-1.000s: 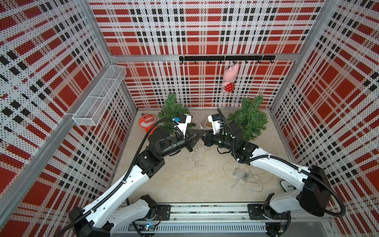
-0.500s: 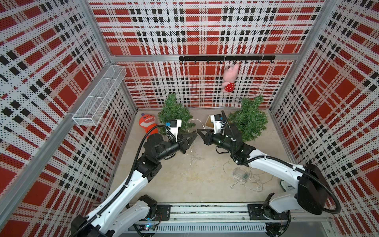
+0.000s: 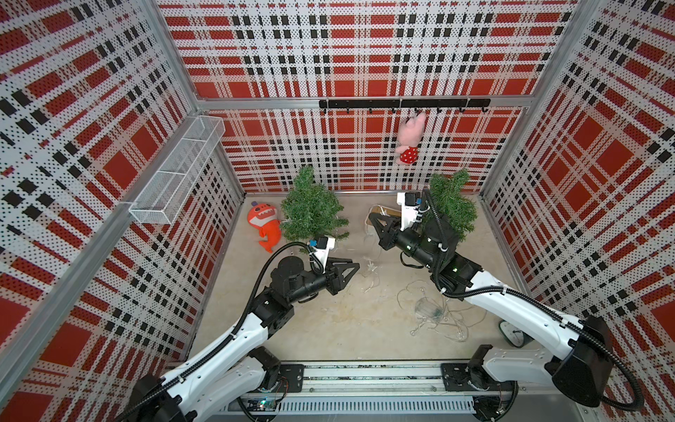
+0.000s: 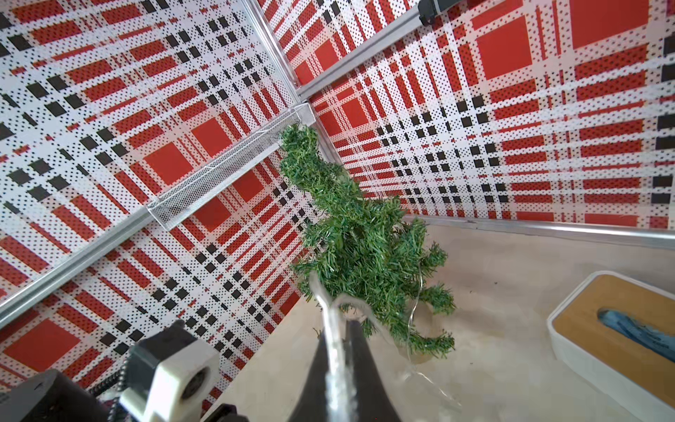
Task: Wrap string light around the christmas tree
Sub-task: Adjust the light string.
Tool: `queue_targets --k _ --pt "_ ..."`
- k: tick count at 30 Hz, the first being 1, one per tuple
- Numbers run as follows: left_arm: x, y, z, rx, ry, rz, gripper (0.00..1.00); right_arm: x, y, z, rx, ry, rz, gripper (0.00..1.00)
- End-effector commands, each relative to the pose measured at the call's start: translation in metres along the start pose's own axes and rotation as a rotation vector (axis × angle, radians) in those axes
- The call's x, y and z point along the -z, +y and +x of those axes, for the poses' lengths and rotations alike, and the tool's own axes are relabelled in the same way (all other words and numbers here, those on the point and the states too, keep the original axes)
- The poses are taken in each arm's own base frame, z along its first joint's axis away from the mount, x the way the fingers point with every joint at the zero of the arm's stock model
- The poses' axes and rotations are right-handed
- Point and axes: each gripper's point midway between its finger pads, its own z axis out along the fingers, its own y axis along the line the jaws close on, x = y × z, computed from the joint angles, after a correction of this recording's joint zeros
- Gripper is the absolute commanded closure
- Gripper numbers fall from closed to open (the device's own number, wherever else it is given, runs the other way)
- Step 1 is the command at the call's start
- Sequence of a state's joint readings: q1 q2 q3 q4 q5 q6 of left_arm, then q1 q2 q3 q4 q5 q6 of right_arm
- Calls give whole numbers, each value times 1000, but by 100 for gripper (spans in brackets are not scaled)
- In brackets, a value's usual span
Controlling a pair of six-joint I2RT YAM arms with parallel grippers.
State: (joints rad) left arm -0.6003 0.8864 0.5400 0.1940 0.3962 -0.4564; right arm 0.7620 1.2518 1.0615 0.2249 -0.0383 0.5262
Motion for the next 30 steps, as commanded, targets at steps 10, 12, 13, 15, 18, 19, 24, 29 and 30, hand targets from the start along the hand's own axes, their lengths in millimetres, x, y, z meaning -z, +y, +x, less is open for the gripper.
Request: queue_targets --k 10,12,13,15,18,19,24,29,30 --pt "-19 18 19 -248 -133 -163 25 23 10 -36 149 -36 30 100" --pt "-26 27 27 -263 -133 -218 25 24 12 -39 162 -40 30 100" --pt "-27 35 27 -259 -147 -262 24 25 13 -41 165 -42 30 100" --pt "-25 47 26 -263 -181 -309 24 26 15 -43 169 -44 23 100" --pt "-23 61 24 -240 -223 -331 24 29 18 -45 167 -49 11 100" --pt "-23 64 24 -235 -228 -331 24 30 19 -45 166 -49 7 100" --pt "-44 58 45 -312 -148 -230 23 33 23 -51 162 -63 -9 100" --pt "-64 74 70 -368 -51 -242 24 34 26 -52 158 -63 -20 100" --pt "-63 86 67 -370 -55 -281 25 34 26 -53 158 -61 -20 100"
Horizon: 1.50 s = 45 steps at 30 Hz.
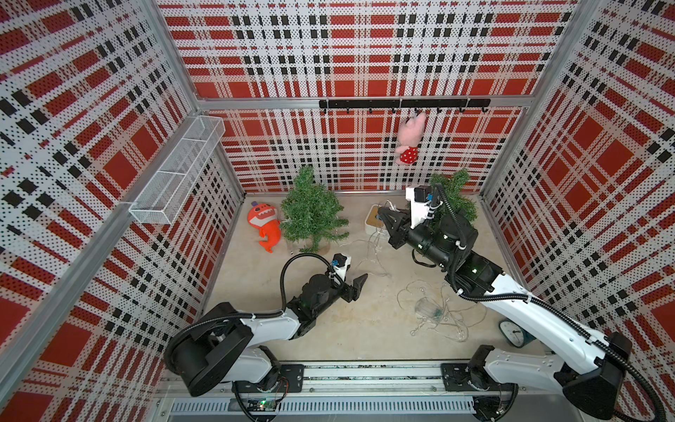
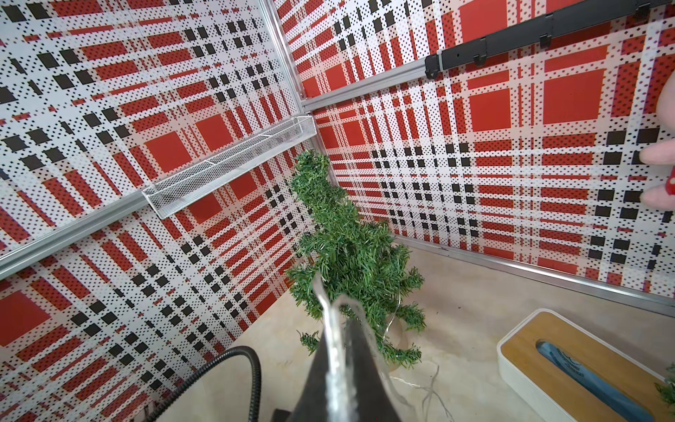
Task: Wrap string light around the christmas tree
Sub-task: Adjust the light string, then wrap the light string around the Christmas tree.
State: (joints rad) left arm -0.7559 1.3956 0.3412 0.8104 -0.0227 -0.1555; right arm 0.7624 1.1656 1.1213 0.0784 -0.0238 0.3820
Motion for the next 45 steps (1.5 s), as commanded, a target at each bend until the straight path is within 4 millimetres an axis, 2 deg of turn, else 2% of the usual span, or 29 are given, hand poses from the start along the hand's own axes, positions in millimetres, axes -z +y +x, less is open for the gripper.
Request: queue_targets --k 1,3,5,8,11,14,17,19,22,24,27,30,35,37,39,42,45 --pt "-7 23 -21 -39 -80 -64 26 9 11 -29 11 -59 -29 100" --pt "-5 43 -32 -2 -147 -84 29 8 12 -30 13 -52 -30 100" --pt "-9 47 -39 13 -170 -74 31 8 14 -33 16 -50 -33 100" --pt "-25 25 -34 -31 -144 -1 32 9 11 -32 18 -55 -23 100" --pt "-37 7 -13 -42 -104 17 32 9 6 -34 29 -66 8 100" --pt "-36 -4 -5 45 -151 72 37 7 3 -39 12 -114 11 100" --pt "-36 -6 -7 69 -157 91 53 -4 4 -31 27 -76 -10 100" --pt "-27 -1 -15 87 -178 84 69 -10 1 -25 53 -46 1 100" --pt "-6 6 -35 144 -220 81 92 -7 -11 -22 65 -59 39 100" --pt "12 6 -45 154 -234 73 96 -5 -26 -25 42 -70 71 100" --pt "27 4 -58 148 -197 46 99 -5 -45 -29 20 -76 105 100" --pt "54 6 -94 165 -249 5 100 -6 -56 -35 34 -82 142 100" --pt "119 -2 -188 195 -409 42 100 -13 -50 -48 56 -104 115 100" --pt "142 -10 -221 155 -418 49 100 -17 -50 -51 64 -114 110 100" --pt "163 -10 -251 135 -424 8 100 -23 -50 -53 73 -119 111 100" --pt "186 3 -285 135 -437 -93 100 -33 -43 -55 74 -112 65 100" --pt "196 34 -308 139 -392 -267 100 -43 -19 -55 64 -94 -52 100"
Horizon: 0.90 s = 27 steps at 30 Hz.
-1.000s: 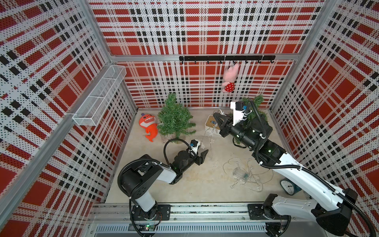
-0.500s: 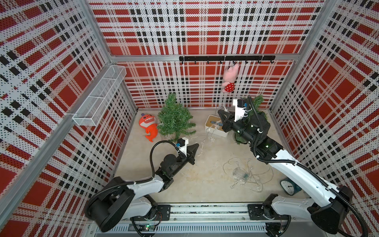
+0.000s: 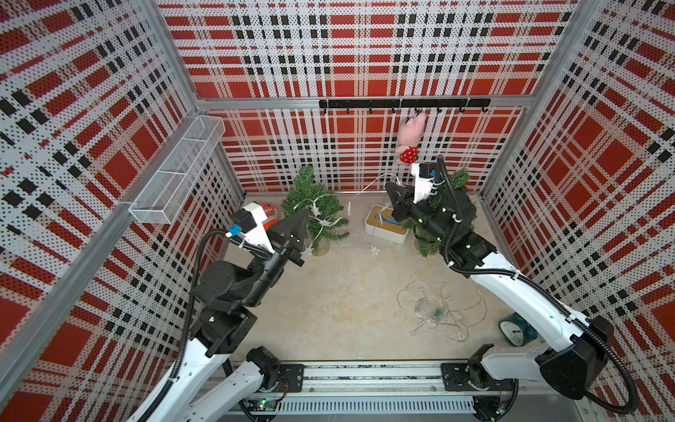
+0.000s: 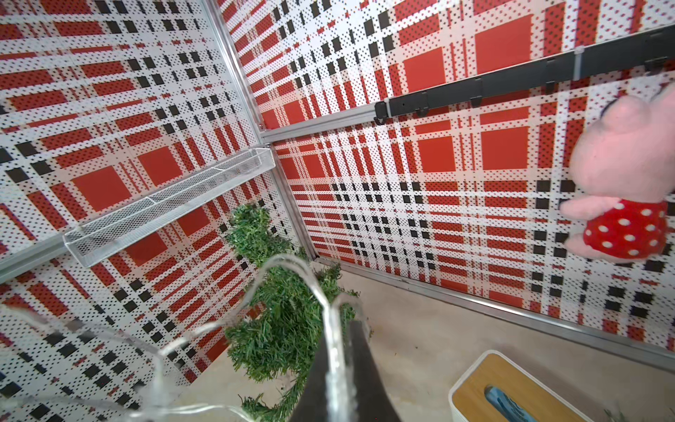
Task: Wrap string light around the christmas tree
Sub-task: Wrap the light string around the Christmas tree.
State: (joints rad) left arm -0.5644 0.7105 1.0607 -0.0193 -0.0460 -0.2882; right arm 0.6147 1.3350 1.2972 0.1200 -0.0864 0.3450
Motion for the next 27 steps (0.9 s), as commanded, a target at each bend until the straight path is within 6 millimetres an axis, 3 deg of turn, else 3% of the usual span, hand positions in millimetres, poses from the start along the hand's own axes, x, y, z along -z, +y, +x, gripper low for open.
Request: queue_targets --k 1,4,7,10,13,16,20,23,27 --pt "-5 54 24 -92 212 -278 99 -8 37 -14 10 -20 -165 100" --pt "-3 89 2 -132 207 -456 99 -20 74 -21 16 9 -306 100" --pt "-9 109 -8 -122 190 -493 99 -38 119 -28 8 35 -460 100" --pt "-10 146 -26 -117 167 -615 99 -61 149 -42 -4 34 -554 100" --pt "5 195 -56 -123 127 -810 100 -88 159 -61 -52 3 -596 100" --pt "22 233 -79 -140 89 -961 100 -114 170 -61 -108 0 -662 100" --pt "37 260 -95 -203 51 -1105 100 -125 190 -63 -209 -65 -785 100" --pt "22 276 -89 -211 56 -1104 100 -135 199 -62 -159 -175 -771 100" --pt "-18 305 -74 -252 101 -1110 99 -159 190 -50 -71 -287 -665 100"
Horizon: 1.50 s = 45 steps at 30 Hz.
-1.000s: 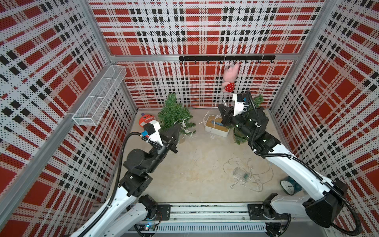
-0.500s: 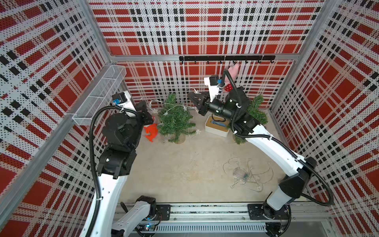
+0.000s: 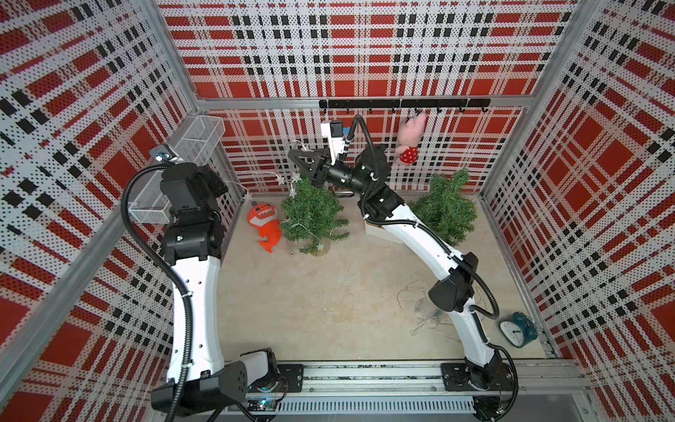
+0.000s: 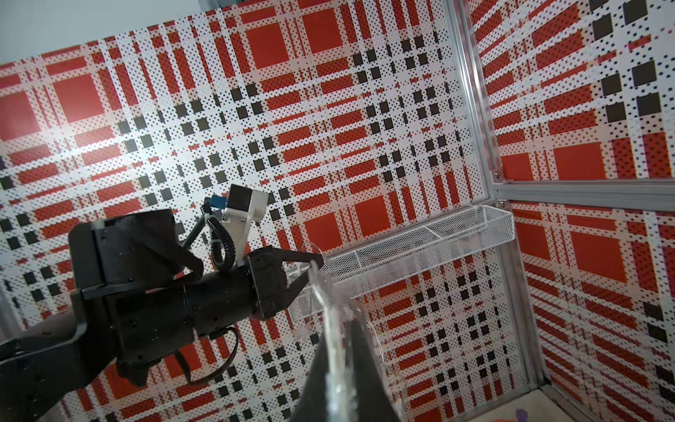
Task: Wrap string light around the christmas tree
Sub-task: Wrap the light string around the Christmas tree.
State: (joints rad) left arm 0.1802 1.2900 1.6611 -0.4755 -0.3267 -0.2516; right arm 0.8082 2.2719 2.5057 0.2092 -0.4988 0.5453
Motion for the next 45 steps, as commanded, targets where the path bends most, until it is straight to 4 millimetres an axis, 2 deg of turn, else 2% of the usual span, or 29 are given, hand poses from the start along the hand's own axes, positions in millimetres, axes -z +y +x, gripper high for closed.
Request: queue_targets --k 1,4,7,10,13,15,20,23,25,27,30,34,36,38,42,45 --pt "-38 -20 3 -62 -12 -16 99 -5 -3 -20 125 -142 38 100" --pt "-72 -41 -8 -72 -29 1 99 -5 -21 -9 143 -146 86 100" --pt "-107 -62 -12 -123 -29 -19 99 -5 -18 -5 168 -142 69 100" --pt "-144 -73 0 -148 -17 -33 100 -3 -16 2 182 -123 53 100" --pt "-167 -95 15 -181 -15 9 100 1 -11 15 188 -63 15 70" --pt "-171 -120 22 -226 -45 47 100 8 -5 17 194 -45 -9 60" --pt "-167 -196 30 -313 -157 235 99 32 4 4 190 -31 -54 46" --pt "-158 -230 32 -325 -220 329 99 57 -1 -15 157 -65 -47 44" --pt "-156 -243 33 -330 -253 368 99 77 -14 -30 139 -100 -7 45" --pt "-156 -252 36 -336 -277 399 99 94 -27 -40 107 -128 34 46" --pt "-158 -270 49 -356 -296 469 99 113 -54 -42 61 -139 99 48" --pt "-154 -297 83 -443 -271 617 97 126 -83 -33 37 -131 177 48" --pt "-153 -304 98 -467 -253 688 96 127 -101 -22 42 -114 234 47" --pt "-157 -303 107 -461 -233 734 96 125 -122 -5 48 -75 285 45" --pt "-175 -286 104 -376 -234 758 96 119 -153 17 67 -38 345 42" --pt "-172 -293 108 -304 -239 863 96 113 -178 32 87 -9 386 41"
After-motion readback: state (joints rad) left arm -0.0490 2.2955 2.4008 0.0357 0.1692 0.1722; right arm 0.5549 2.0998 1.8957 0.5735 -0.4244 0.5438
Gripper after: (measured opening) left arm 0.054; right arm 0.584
